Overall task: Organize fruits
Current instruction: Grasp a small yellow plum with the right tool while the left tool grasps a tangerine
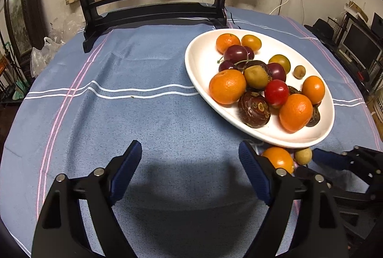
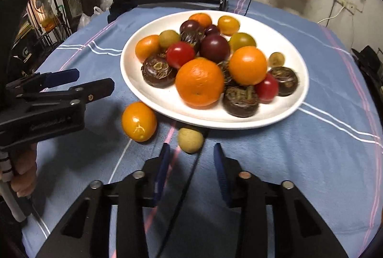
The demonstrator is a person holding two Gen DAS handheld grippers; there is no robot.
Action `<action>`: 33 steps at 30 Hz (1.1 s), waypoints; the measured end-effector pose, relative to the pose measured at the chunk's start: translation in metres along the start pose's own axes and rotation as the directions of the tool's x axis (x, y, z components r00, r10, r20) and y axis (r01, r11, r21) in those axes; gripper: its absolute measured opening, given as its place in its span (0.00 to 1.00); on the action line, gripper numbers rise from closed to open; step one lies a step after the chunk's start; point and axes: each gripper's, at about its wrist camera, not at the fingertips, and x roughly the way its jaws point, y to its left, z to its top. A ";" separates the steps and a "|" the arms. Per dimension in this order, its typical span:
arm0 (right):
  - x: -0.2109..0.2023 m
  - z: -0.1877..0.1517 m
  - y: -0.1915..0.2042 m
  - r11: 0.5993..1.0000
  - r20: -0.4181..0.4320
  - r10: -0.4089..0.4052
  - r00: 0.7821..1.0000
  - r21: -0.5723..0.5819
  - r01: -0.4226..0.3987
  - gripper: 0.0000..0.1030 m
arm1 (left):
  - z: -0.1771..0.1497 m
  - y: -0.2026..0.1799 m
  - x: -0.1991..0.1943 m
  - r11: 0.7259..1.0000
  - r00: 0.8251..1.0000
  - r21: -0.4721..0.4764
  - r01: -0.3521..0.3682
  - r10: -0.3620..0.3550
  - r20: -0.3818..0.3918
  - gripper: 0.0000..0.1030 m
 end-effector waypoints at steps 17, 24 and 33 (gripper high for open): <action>-0.019 -0.008 -0.048 0.987 0.019 0.014 1.000 0.163 -0.017 0.22 | -0.014 -0.043 -0.010 0.980 0.986 0.112 0.167 -0.166 -0.016 0.80; -0.026 -0.009 -0.057 0.980 0.035 0.010 0.999 0.199 -0.017 0.22 | -0.020 -0.061 0.005 0.976 0.986 0.150 0.161 -0.155 -0.054 0.70; -0.029 -0.009 -0.055 0.981 0.045 0.023 0.999 0.194 -0.031 0.22 | -0.019 -0.075 0.017 0.966 0.984 0.192 0.176 -0.169 -0.051 0.38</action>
